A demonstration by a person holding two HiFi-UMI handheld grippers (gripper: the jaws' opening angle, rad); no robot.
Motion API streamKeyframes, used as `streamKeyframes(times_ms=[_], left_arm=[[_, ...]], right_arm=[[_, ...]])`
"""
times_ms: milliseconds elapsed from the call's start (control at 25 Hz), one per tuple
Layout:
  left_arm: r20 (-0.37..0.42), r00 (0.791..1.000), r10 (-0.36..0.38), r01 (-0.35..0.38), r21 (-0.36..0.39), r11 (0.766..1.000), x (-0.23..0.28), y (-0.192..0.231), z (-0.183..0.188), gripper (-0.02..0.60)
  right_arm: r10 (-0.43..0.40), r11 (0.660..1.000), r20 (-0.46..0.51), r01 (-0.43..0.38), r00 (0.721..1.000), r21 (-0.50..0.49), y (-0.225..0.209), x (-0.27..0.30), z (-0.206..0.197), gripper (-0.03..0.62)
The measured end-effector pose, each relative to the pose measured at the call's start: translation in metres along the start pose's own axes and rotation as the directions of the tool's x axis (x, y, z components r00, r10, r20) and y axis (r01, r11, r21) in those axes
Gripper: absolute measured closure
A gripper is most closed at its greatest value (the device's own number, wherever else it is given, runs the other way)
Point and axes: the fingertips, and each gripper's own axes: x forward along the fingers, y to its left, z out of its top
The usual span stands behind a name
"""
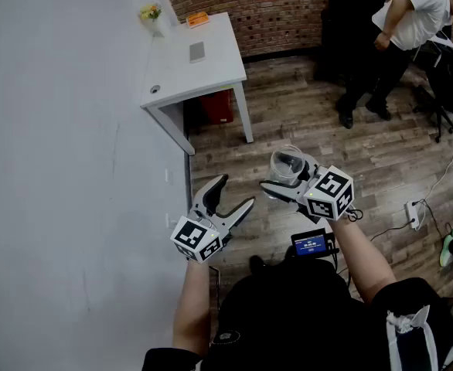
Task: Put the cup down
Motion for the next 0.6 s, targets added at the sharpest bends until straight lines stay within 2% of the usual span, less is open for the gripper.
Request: streamKeyframes(times_ms=[600], left_arm=[[-0.002,1.000,0.002,-0.002,-0.008,1.000,0.0039,-0.0061,-0.0021,0.219]], right_arm=[[0.014,0.999,-0.001,-0.014,1.000,0.031,-0.0013,0.0004,-0.0067,0.223]])
